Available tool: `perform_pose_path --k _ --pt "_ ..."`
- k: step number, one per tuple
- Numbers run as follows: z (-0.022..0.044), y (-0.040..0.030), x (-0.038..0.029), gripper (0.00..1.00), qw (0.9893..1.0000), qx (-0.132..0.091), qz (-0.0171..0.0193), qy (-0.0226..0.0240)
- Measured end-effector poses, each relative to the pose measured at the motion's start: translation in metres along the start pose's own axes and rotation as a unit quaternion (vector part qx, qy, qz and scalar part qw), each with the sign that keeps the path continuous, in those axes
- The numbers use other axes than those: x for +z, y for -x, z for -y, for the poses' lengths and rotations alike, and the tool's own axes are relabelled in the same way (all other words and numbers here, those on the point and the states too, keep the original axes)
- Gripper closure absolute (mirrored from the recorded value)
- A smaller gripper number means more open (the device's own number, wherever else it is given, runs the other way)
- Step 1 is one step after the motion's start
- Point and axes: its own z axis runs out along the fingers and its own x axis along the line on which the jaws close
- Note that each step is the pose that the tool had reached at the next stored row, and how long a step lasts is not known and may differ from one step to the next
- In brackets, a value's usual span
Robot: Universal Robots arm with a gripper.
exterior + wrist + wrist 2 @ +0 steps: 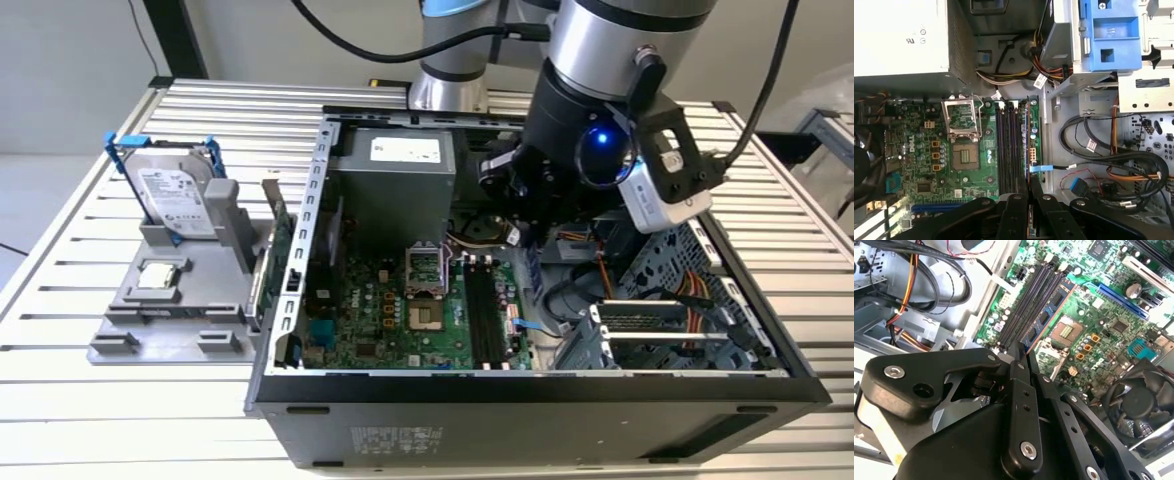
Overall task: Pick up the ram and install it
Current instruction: 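Insert the ram into the slot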
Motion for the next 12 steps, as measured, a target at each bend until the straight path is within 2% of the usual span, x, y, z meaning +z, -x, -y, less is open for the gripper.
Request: perform_pose_path --k 9,12 --pt "0.0001 0.0004 0.0009 1.0 1.0 -0.001 0.0 -0.0002" --pt "0.0003 0.0004 0.0039 1.0 1.0 -0.002 -0.0001 -0.0001"
